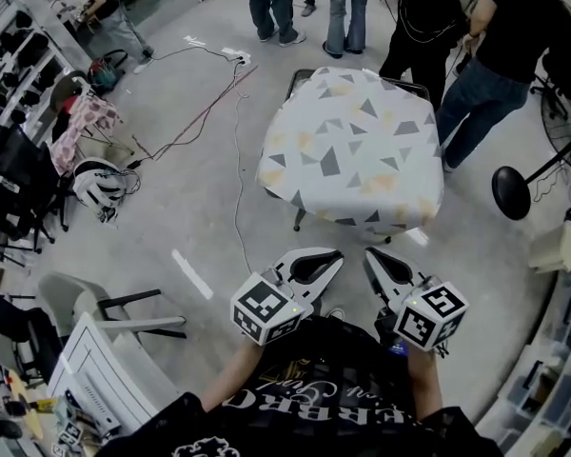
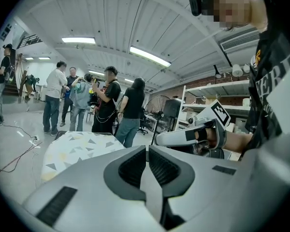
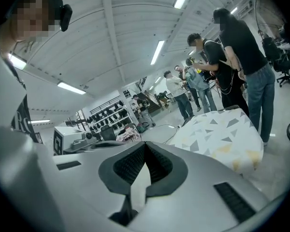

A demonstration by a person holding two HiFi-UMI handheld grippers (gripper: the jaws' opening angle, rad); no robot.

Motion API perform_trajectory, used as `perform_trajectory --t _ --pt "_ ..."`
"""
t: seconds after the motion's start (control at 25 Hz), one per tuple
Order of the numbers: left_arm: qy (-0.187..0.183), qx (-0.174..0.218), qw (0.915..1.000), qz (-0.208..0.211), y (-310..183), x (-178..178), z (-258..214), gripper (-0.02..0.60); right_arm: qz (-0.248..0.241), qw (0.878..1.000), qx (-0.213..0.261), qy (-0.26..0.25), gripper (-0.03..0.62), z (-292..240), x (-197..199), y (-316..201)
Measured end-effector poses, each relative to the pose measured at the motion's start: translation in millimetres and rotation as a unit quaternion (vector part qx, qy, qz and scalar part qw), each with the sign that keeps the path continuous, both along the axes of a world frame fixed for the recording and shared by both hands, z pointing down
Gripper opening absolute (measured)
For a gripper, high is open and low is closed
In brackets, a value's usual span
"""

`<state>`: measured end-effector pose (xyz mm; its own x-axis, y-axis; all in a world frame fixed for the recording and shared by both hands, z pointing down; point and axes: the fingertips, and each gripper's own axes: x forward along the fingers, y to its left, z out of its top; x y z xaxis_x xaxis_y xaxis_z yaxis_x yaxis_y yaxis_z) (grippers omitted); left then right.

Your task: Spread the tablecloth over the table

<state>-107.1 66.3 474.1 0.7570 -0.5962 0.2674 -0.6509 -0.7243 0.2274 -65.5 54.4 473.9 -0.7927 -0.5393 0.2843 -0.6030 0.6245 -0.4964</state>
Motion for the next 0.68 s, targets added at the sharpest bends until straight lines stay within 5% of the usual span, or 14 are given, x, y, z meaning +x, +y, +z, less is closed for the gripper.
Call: perform_trajectory --t 0.68 --pt "-0.012 0.01 0.9997 0.018 3.7 8.0 -4.2 0.034 0.005 1.0 -0.008 0.004 0.014 -0.1 9.0 1.7"
